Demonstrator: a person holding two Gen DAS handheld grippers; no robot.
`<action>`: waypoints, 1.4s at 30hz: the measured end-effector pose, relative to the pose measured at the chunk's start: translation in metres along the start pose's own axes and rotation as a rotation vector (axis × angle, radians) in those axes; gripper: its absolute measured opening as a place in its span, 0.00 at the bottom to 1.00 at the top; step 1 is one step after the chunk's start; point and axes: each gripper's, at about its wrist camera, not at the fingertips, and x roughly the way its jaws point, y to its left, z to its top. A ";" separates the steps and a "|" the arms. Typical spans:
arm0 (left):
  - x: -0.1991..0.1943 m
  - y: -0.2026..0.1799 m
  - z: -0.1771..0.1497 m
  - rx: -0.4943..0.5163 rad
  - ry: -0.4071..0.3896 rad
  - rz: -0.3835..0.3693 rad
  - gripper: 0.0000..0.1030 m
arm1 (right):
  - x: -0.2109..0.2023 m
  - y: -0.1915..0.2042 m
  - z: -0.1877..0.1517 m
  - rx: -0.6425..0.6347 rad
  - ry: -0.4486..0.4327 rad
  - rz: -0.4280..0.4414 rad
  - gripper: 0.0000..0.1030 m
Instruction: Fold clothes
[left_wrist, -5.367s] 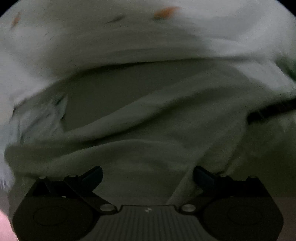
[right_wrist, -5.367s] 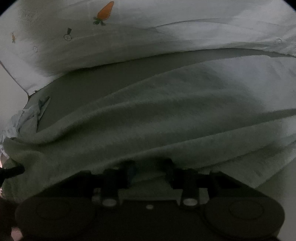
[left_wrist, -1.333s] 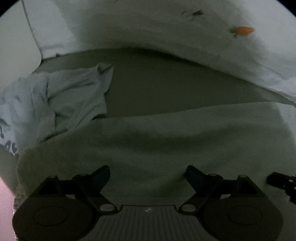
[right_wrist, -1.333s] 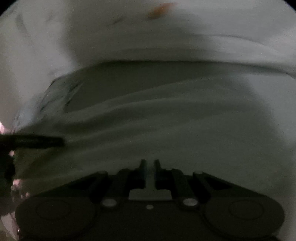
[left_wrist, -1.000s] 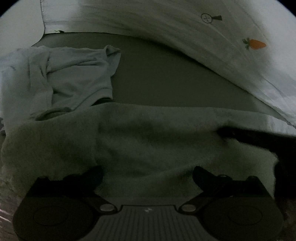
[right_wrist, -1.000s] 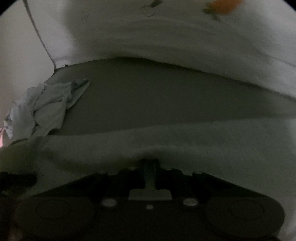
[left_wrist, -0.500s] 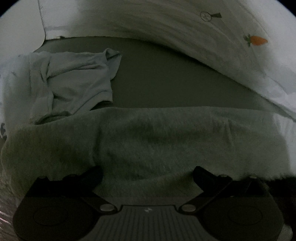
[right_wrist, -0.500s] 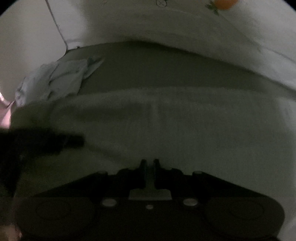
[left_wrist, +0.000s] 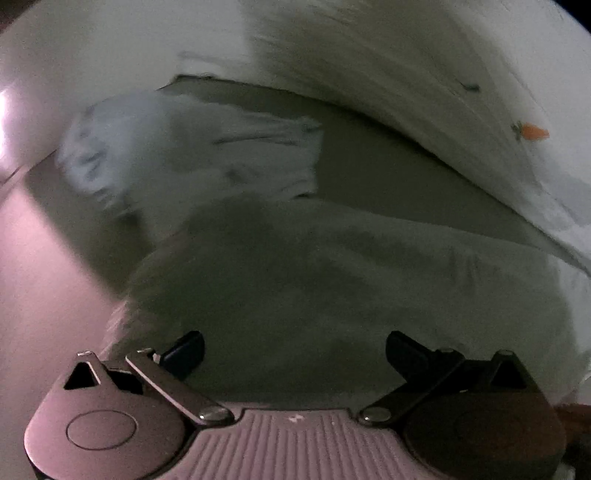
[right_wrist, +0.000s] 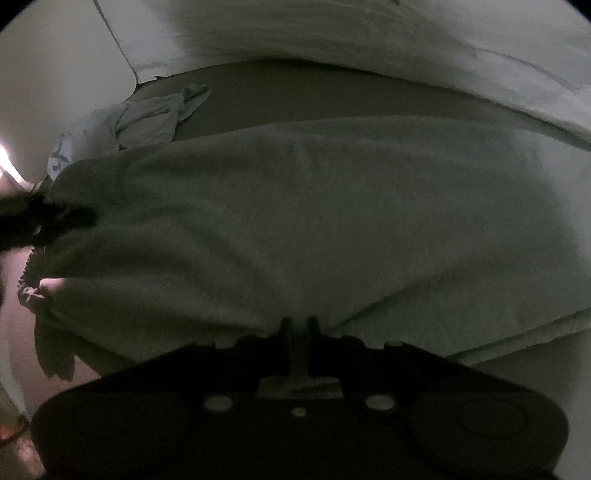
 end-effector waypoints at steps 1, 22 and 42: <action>-0.009 0.010 -0.009 -0.033 0.001 -0.003 1.00 | 0.001 -0.002 -0.001 0.013 -0.003 0.007 0.08; -0.005 0.105 -0.050 -0.650 -0.133 -0.207 0.81 | 0.000 -0.004 -0.020 0.054 -0.107 0.046 0.24; -0.015 0.070 -0.022 -0.536 -0.232 -0.034 0.23 | -0.007 0.013 -0.030 -0.121 -0.068 -0.036 0.06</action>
